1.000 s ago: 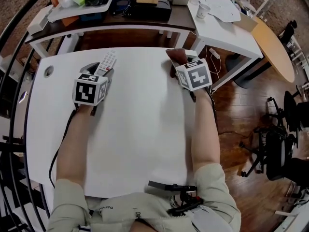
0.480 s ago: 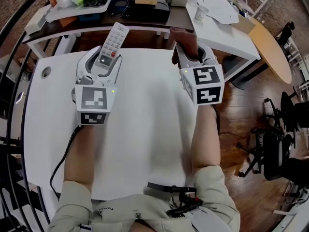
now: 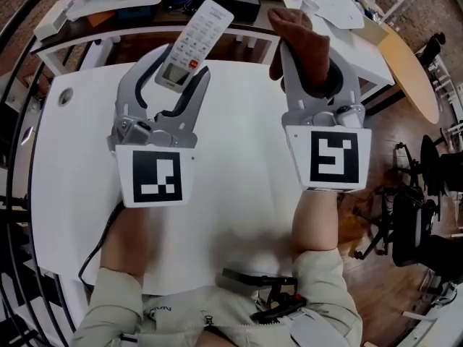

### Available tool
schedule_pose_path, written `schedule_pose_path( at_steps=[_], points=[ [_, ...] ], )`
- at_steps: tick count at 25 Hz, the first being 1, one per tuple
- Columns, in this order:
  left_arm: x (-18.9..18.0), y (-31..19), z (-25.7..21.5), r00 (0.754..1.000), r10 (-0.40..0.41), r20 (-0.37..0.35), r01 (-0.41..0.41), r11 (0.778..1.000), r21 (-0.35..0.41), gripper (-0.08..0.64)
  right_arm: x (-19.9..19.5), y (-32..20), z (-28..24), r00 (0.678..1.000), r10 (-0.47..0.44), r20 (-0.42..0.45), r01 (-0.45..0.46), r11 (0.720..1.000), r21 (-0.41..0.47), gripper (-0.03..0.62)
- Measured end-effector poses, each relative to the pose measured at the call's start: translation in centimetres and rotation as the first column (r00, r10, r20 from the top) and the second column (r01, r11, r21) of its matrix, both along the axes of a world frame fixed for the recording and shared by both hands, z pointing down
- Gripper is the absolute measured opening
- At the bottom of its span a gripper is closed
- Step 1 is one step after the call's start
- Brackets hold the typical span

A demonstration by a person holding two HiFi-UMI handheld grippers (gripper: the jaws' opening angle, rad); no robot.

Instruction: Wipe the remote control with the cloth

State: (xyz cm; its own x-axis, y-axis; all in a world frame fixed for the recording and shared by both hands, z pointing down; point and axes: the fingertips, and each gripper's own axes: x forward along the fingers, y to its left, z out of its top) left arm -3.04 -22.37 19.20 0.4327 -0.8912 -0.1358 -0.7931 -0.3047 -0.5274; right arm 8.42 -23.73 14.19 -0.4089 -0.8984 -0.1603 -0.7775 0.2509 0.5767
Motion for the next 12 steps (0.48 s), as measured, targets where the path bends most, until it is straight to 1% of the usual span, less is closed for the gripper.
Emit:
schedule_pose_path(
  at_steps=[3,7,9,12],
  points=[
    [0.3,0.8,-0.6,0.999,0.027,0.017,-0.027,0.999,0.029,0.247,-1.0,0.7,-0.6,0.998,0.018,-0.059,-0.015,0.999,0.050,0.091],
    [1.5,2.0,-0.1,0.996,0.079,0.031,-0.080,0.996,0.038,0.247,-1.9,1.7,0.0,0.989,0.039,-0.139,-0.028,0.996,0.084,0.091],
    [2.3,2.5,0.2,0.994,0.109,0.030,-0.110,0.993,0.041,0.247,-2.1,2.2,0.7,0.976,0.060,-0.207,-0.042,0.995,0.090,0.091],
    [2.5,2.8,0.4,0.992,0.123,0.025,-0.124,0.991,0.045,0.247,-2.7,2.5,1.9,0.948,0.078,-0.310,-0.059,0.996,0.071,0.091]
  ],
)
